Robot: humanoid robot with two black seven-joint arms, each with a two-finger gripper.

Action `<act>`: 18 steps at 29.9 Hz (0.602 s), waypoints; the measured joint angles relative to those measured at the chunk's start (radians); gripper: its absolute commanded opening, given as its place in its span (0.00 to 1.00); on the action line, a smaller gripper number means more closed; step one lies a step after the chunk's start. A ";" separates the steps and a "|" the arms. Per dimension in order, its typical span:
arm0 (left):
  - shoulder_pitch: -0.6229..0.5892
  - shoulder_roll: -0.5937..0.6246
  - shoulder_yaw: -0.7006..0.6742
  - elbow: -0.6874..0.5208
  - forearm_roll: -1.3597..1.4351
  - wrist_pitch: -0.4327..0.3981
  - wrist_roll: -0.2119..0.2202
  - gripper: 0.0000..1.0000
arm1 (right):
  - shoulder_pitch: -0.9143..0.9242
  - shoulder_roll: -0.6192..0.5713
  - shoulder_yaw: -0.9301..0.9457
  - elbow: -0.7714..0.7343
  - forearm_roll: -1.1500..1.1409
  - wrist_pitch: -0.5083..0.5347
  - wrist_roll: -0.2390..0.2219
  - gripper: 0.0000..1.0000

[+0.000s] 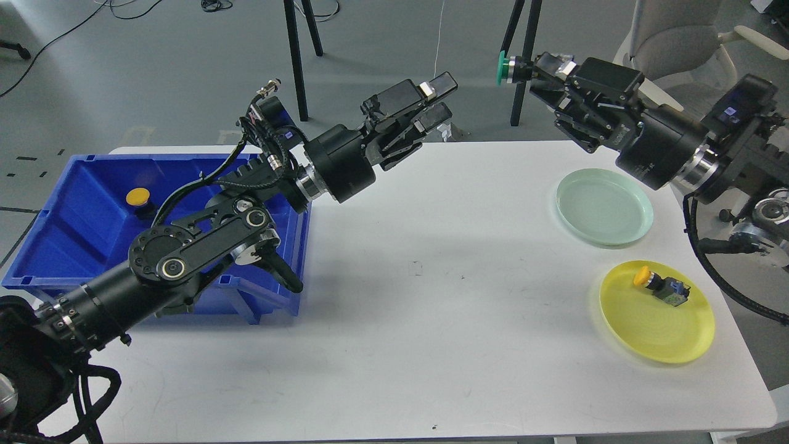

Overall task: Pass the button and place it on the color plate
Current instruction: 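Carry the green button with the right gripper to the pale green plate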

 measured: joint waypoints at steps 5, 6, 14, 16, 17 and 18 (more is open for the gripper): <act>0.000 0.000 0.000 0.000 0.000 0.001 0.000 0.69 | -0.070 0.035 0.047 -0.202 0.173 -0.023 0.000 0.04; 0.000 0.000 0.000 0.000 0.000 0.001 0.000 0.69 | -0.076 0.055 0.048 -0.256 0.201 -0.022 0.000 0.04; 0.000 -0.001 0.000 0.000 0.000 0.001 0.000 0.69 | -0.103 0.196 0.043 -0.555 0.256 -0.019 0.000 0.04; 0.000 -0.002 0.000 0.000 0.000 0.001 0.000 0.69 | -0.107 0.238 0.042 -0.619 0.257 -0.022 0.000 0.04; 0.000 -0.002 0.000 0.000 0.000 0.001 0.000 0.69 | -0.108 0.262 0.042 -0.656 0.257 -0.022 0.000 0.04; 0.001 -0.002 0.000 0.000 0.000 0.001 0.000 0.69 | -0.109 0.292 0.043 -0.703 0.257 -0.021 0.000 0.04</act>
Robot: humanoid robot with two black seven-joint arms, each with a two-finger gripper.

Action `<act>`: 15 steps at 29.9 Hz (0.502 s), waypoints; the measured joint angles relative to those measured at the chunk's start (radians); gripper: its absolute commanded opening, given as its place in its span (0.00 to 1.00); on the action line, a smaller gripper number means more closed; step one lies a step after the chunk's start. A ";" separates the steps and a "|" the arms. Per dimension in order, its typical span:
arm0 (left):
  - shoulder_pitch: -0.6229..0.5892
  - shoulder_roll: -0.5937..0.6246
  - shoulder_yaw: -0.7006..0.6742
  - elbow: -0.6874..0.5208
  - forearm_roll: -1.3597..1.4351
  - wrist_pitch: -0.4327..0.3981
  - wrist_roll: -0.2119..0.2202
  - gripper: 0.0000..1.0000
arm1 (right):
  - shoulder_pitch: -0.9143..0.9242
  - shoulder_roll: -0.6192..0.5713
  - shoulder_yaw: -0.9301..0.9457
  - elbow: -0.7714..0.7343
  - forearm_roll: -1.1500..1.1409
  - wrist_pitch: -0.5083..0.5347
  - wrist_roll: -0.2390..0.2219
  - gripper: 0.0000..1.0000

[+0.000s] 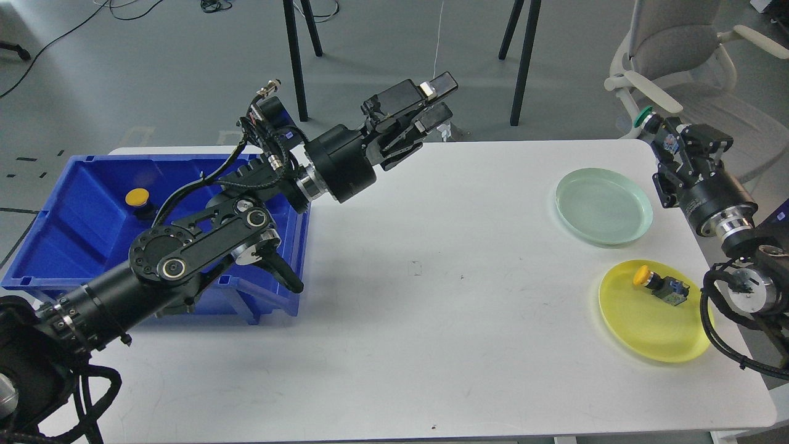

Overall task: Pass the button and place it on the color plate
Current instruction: 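Carry the green button with the right gripper to the pale green plate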

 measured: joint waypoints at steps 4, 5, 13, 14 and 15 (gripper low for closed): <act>0.001 0.001 0.000 0.000 0.000 0.000 0.000 0.69 | 0.011 0.117 0.001 -0.190 0.011 0.011 0.000 0.04; 0.001 0.001 0.000 0.000 0.000 0.000 0.000 0.69 | 0.014 0.137 0.001 -0.221 0.012 0.013 0.000 0.04; 0.001 0.001 0.000 0.000 0.000 0.000 0.000 0.69 | 0.029 0.209 -0.001 -0.285 0.014 0.005 0.000 0.04; 0.001 0.001 0.000 0.000 0.000 0.000 0.000 0.69 | 0.029 0.215 0.000 -0.285 0.014 0.003 0.000 0.05; 0.001 0.001 0.000 0.000 0.000 0.000 0.000 0.69 | 0.030 0.221 0.001 -0.285 0.014 0.002 0.000 0.05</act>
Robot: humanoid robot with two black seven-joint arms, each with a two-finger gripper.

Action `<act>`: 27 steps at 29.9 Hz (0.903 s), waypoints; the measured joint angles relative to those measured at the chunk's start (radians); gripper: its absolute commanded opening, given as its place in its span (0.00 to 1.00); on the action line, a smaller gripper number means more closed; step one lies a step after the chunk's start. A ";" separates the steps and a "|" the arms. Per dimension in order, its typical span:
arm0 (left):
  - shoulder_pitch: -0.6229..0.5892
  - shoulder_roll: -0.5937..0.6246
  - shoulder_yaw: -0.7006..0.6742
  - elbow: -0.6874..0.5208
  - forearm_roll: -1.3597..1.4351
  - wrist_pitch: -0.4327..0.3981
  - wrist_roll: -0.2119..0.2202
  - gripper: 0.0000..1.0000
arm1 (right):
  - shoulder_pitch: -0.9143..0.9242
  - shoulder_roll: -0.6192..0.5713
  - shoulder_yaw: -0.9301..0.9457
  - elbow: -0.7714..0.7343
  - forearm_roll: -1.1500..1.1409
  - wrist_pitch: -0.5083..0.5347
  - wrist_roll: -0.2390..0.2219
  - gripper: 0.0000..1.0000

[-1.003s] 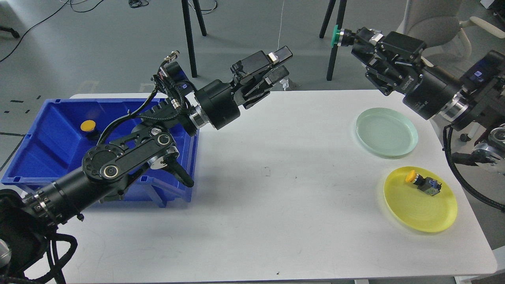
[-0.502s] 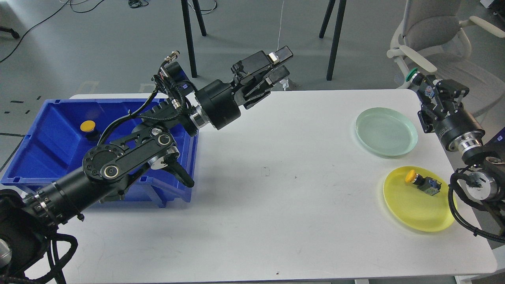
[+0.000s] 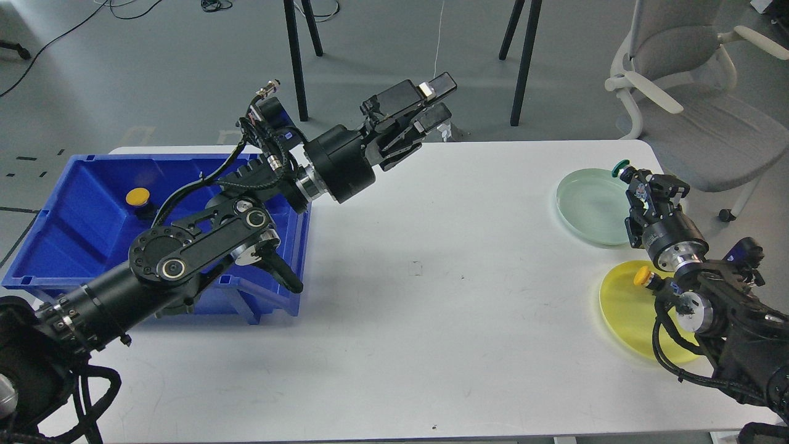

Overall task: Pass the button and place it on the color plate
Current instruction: 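Carry the green button with the right gripper to the pale green plate, then lower the green button onto the pale green plate and open the right gripper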

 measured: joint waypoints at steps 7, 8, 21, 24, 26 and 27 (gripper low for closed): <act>0.000 0.001 0.000 0.000 0.000 0.001 0.000 0.69 | 0.004 0.018 0.003 -0.001 0.001 -0.004 0.000 0.08; 0.000 0.001 0.000 0.000 -0.001 0.001 0.000 0.69 | 0.004 0.018 0.003 -0.001 0.001 -0.004 0.000 0.09; 0.001 0.001 0.000 0.000 -0.002 0.000 0.000 0.69 | -0.007 0.036 0.004 -0.003 0.001 -0.002 0.000 0.26; 0.001 0.001 0.000 0.000 -0.002 0.000 0.000 0.69 | -0.007 0.038 0.003 -0.003 0.001 -0.002 0.000 0.30; 0.001 0.001 0.000 0.000 -0.002 0.000 0.000 0.69 | -0.007 0.038 0.002 -0.004 0.001 -0.002 0.000 0.34; 0.001 0.001 0.000 0.000 -0.002 0.000 0.000 0.69 | -0.007 0.038 0.002 -0.004 0.001 -0.002 0.000 0.35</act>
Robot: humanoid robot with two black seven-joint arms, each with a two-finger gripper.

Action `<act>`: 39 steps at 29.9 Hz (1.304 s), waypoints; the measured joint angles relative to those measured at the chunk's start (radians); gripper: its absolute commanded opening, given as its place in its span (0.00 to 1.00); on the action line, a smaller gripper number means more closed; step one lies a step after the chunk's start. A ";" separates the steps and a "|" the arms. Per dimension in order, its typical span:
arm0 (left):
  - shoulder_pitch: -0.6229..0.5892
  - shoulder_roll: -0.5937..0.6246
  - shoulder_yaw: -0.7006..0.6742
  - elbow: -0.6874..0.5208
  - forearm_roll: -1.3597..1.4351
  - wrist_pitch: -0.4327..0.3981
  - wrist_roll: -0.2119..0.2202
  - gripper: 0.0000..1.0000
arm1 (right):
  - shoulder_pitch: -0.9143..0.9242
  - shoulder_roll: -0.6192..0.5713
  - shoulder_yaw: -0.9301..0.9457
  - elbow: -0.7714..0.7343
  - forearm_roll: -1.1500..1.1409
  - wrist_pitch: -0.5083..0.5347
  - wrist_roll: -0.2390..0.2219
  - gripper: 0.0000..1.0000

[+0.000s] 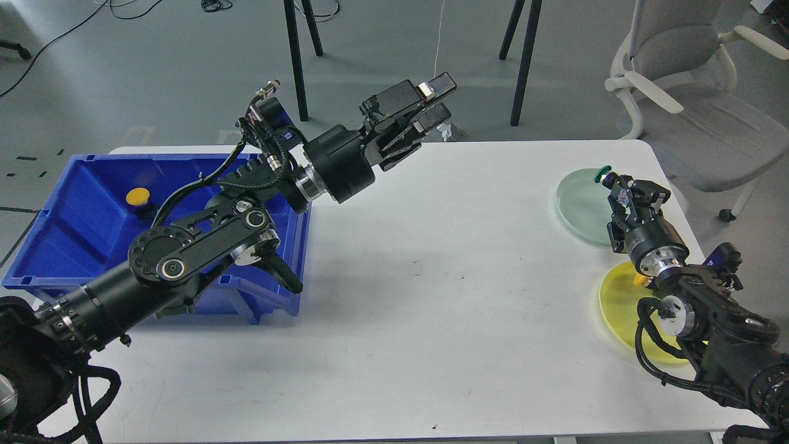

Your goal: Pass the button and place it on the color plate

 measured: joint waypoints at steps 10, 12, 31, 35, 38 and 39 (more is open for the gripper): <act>0.000 0.000 0.000 0.000 0.000 0.000 0.000 0.69 | 0.000 0.034 -0.002 -0.066 0.000 0.002 0.000 0.36; 0.001 0.000 0.000 0.000 0.000 0.000 0.000 0.69 | 0.000 0.035 -0.004 -0.070 0.000 0.002 0.000 0.37; 0.001 -0.001 0.000 0.000 0.000 0.000 0.000 0.69 | 0.001 0.042 0.000 -0.067 0.003 0.008 0.000 0.58; 0.000 -0.001 0.000 0.000 0.000 0.000 0.000 0.69 | 0.003 0.043 0.001 -0.043 0.011 0.013 0.000 0.65; 0.000 0.000 0.000 0.000 0.000 0.005 0.000 0.69 | 0.008 0.044 0.003 0.024 0.030 0.014 0.000 0.72; 0.000 0.000 -0.002 0.001 -0.002 0.007 0.000 0.70 | 0.010 0.042 0.005 0.066 0.039 0.014 0.000 0.76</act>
